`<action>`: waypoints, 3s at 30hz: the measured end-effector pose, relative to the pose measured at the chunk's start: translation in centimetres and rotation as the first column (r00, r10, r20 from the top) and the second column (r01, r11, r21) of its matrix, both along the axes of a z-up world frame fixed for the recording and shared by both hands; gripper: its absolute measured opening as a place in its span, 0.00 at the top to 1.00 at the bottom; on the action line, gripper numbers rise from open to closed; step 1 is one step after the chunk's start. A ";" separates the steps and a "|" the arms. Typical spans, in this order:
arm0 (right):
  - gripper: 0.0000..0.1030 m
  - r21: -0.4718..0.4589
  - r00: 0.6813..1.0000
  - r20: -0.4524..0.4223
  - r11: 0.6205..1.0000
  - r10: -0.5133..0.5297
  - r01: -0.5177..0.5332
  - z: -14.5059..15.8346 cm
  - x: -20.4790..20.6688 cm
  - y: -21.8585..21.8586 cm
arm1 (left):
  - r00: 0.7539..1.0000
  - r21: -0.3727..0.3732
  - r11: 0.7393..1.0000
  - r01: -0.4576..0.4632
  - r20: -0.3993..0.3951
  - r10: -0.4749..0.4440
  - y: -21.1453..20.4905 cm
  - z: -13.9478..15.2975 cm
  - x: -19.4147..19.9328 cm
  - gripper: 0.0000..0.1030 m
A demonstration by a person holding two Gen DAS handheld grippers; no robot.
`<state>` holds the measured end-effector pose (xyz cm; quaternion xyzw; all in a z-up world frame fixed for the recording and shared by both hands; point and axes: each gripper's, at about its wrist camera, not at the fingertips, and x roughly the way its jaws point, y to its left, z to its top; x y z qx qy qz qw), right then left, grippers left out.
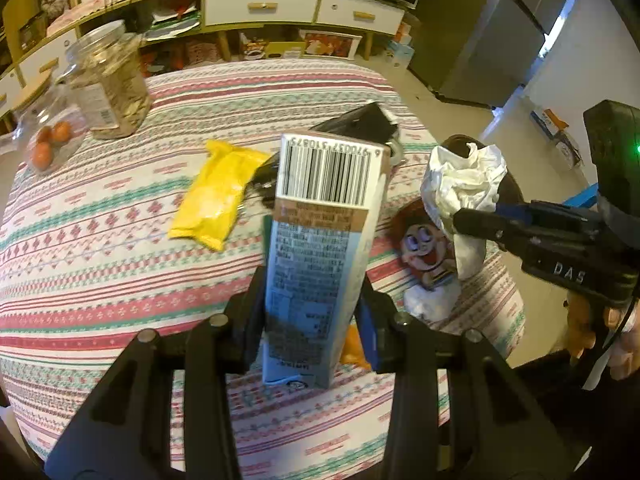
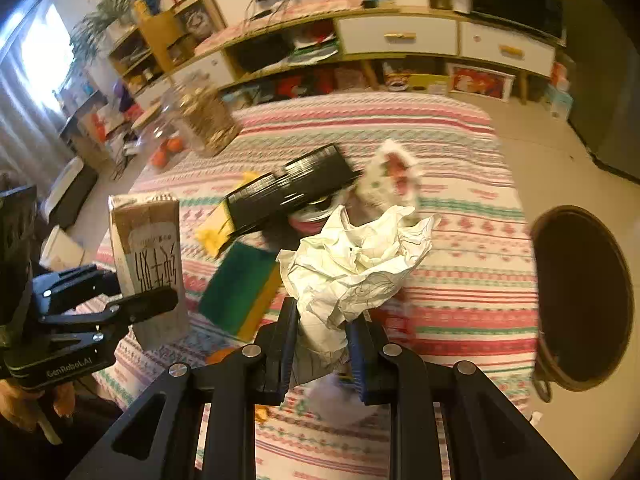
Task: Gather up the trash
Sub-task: 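Grasp the crumpled white paper with the right tool while the left tool holds the carton, then carry both items over the bin and open the left tool to drop the carton, then open the right tool to drop the crumpled paper into the bin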
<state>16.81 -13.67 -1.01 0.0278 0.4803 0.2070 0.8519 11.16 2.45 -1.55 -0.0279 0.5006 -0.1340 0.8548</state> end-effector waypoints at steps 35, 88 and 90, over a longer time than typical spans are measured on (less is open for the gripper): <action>0.76 -0.025 0.898 -0.039 0.899 -0.438 0.437 -1.2 -2.4 -26.6 | 0.963 -0.083 0.960 0.269 0.025 -0.268 -23.9 -0.6 7.4 0.59; 0.24 -0.100 0.835 -0.106 0.842 -0.539 0.530 -5.4 2.5 -26.2 | 0.976 0.070 0.992 0.106 0.185 -0.117 -12.7 2.2 2.1 0.14; 0.24 -0.095 0.842 -0.093 0.846 -0.532 0.524 -4.9 2.5 -25.6 | 0.977 0.063 0.993 0.100 0.184 -0.110 -12.1 2.2 2.0 0.13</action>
